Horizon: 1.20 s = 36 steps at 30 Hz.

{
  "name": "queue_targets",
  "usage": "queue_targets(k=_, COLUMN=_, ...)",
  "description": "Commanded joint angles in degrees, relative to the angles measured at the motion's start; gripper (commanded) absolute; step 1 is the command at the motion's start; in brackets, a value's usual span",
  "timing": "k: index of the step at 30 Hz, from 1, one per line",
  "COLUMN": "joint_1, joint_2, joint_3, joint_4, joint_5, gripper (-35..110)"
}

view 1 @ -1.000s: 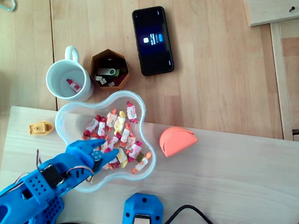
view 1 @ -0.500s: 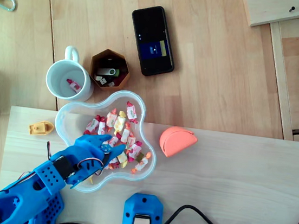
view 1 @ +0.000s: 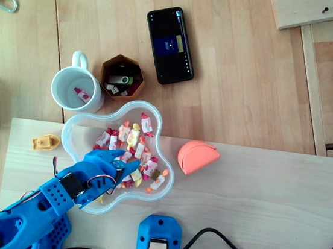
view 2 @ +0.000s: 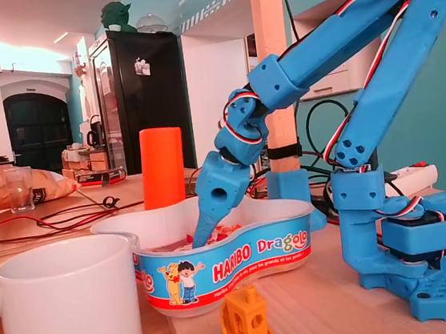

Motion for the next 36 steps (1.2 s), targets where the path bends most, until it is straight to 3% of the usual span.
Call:
queue_targets(k=1, joint_1=0.26, joint_2=0.44, joint_3=-1.67, joint_4=0.53, joint_5=0.88, gripper=20)
queue_targets(k=36, joint_1=0.35, joint_2=0.44, joint_3=3.16, joint_4=0.7, joint_5=0.88, gripper=20)
